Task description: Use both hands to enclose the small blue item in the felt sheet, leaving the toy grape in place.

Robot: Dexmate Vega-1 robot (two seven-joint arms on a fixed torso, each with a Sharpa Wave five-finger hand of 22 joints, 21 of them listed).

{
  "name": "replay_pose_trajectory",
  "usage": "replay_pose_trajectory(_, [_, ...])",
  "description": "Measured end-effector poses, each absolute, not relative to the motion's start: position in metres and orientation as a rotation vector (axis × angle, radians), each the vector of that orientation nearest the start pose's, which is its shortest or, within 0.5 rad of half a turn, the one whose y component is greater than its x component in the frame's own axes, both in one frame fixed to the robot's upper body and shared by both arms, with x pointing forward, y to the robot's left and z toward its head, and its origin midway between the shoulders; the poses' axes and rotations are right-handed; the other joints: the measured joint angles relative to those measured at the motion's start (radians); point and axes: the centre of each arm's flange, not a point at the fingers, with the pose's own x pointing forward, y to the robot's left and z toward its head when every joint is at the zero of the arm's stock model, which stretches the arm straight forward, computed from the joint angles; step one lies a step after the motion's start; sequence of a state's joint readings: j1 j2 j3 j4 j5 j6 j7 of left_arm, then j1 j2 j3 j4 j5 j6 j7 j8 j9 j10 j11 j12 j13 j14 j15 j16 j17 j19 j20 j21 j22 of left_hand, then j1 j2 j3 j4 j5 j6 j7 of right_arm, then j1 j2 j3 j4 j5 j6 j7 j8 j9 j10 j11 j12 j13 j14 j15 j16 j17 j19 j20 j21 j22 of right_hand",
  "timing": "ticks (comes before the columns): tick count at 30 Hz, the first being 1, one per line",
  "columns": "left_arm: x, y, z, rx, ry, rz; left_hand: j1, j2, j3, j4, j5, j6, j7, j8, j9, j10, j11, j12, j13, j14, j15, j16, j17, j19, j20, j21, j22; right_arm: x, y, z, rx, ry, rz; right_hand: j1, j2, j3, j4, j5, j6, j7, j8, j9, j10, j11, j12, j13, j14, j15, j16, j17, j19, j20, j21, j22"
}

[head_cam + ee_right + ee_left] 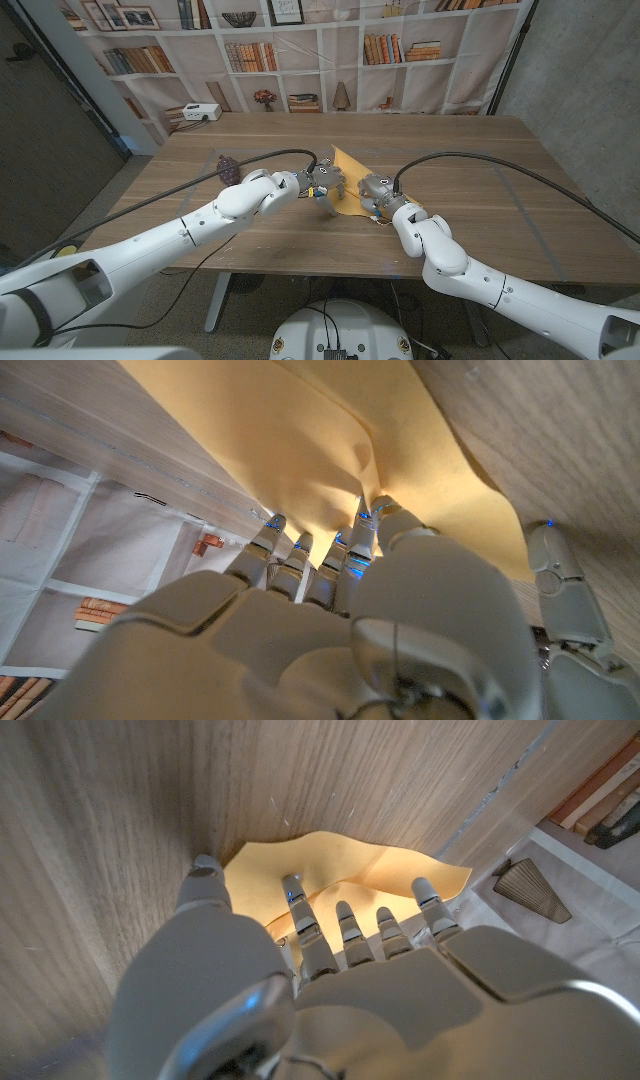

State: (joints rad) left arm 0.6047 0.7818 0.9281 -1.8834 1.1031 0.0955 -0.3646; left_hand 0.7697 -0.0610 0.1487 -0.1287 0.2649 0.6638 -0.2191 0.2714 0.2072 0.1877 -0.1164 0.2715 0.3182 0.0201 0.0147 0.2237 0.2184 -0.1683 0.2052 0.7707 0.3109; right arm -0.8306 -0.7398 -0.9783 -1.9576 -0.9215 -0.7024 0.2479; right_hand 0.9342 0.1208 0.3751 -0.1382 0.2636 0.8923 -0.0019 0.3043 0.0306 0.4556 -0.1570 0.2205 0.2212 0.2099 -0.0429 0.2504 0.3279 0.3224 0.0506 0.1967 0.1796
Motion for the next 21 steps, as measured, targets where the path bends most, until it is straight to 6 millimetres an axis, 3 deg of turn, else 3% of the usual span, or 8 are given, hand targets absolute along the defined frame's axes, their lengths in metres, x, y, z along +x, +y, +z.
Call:
replay_pose_trajectory(9, [0.572, 0.094, -0.041, 2.165, -0.785, -0.174, 0.098, 0.084, 0.053, -0.022, 0.008, 0.191, 0.002, 0.075, 0.007, 0.121, -0.035, 0.06, 0.0, 0.093, -0.05, 0.01, 0.0, 0.069, -0.022, 0.054, 0.0, 0.562, -0.132, -0.118, -1.696, -0.3, 0.068, 0.003, 0.01, -0.013, 0.004, -0.009, -0.015, -0.015, -0.002, 0.0, -0.011, 0.011, -0.008, 0.0, -0.007, 0.007, 0.0, 0.0, 0.0, 0.0, 0.005, 0.0])
replay_pose_trajectory(11, [0.573, 0.094, -0.044, 2.166, -0.8, -0.16, 0.107, 0.079, 0.055, -0.024, 0.0, 0.195, 0.002, 0.083, 0.009, 0.128, -0.039, 0.062, 0.0, 0.102, -0.052, 0.01, 0.0, 0.075, -0.029, 0.062, -0.002, 0.562, -0.132, -0.118, -1.696, -0.301, 0.067, 0.003, 0.01, -0.012, 0.004, -0.012, -0.015, -0.015, -0.002, 0.0, -0.014, 0.014, -0.008, 0.0, -0.011, 0.003, 0.0, 0.0, 0.0, 0.0, 0.005, 0.0])
replay_pose_trajectory(16, [0.574, 0.093, -0.047, 2.172, -0.808, -0.145, 0.093, 0.05, 0.04, -0.015, -0.01, 0.158, 0.004, 0.06, 0.013, 0.111, -0.034, 0.063, -0.003, 0.096, -0.047, 0.001, 0.002, 0.07, -0.023, 0.07, -0.006, 0.562, -0.133, -0.118, -1.698, -0.301, 0.065, 0.007, 0.015, -0.016, 0.005, -0.016, -0.023, -0.023, -0.011, 0.0, -0.018, 0.018, -0.008, 0.005, -0.012, 0.002, 0.0, 0.0, -0.005, -0.005, 0.005, 0.0])
replay_pose_trajectory(21, [0.575, 0.093, -0.051, 2.179, -0.828, -0.114, 0.149, 0.089, 0.075, -0.028, -0.011, 0.248, 0.012, 0.105, 0.005, 0.164, -0.046, 0.087, -0.003, 0.139, -0.052, 0.001, 0.003, 0.111, -0.05, 0.106, -0.013, 0.562, -0.134, -0.118, -1.698, -0.301, 0.064, 0.004, 0.02, -0.021, 0.004, -0.024, -0.031, -0.031, -0.012, 0.0, -0.022, 0.014, -0.014, 0.005, -0.018, 0.007, 0.0, -0.001, -0.005, -0.005, 0.005, 0.0])
